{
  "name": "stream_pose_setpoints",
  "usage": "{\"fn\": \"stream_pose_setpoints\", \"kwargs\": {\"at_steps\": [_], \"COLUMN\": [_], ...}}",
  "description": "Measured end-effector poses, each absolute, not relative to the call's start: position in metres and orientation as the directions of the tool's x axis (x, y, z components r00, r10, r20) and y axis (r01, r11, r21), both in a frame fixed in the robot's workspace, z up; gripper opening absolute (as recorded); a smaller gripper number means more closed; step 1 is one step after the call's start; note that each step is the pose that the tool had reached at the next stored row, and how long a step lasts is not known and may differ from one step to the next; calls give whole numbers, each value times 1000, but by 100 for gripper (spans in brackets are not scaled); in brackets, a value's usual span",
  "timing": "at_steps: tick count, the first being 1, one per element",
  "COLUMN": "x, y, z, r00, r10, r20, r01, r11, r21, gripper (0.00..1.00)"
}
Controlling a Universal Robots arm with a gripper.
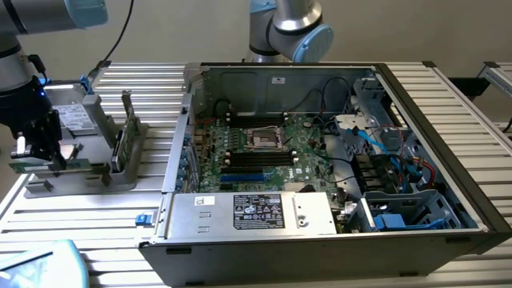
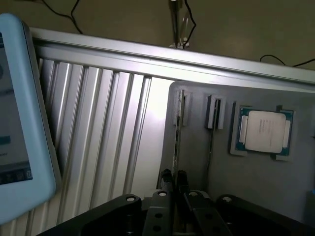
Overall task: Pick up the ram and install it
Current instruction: 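Pick up the ram and move it above insertion slot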
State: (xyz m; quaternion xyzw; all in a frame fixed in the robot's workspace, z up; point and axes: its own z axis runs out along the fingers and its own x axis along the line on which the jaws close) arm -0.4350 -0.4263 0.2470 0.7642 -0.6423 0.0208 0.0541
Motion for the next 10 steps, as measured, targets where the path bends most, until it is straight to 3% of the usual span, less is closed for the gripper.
{"fn": "stream_pose_setpoints", "kwargs": {"at_steps": [10], "x": [-431], "y": [-426], "z": [276], "r00": [174], "r10": [-980], "r20": [91], "r01": [-984], "r11": [-170], "r21": [54], "gripper": [14]}}
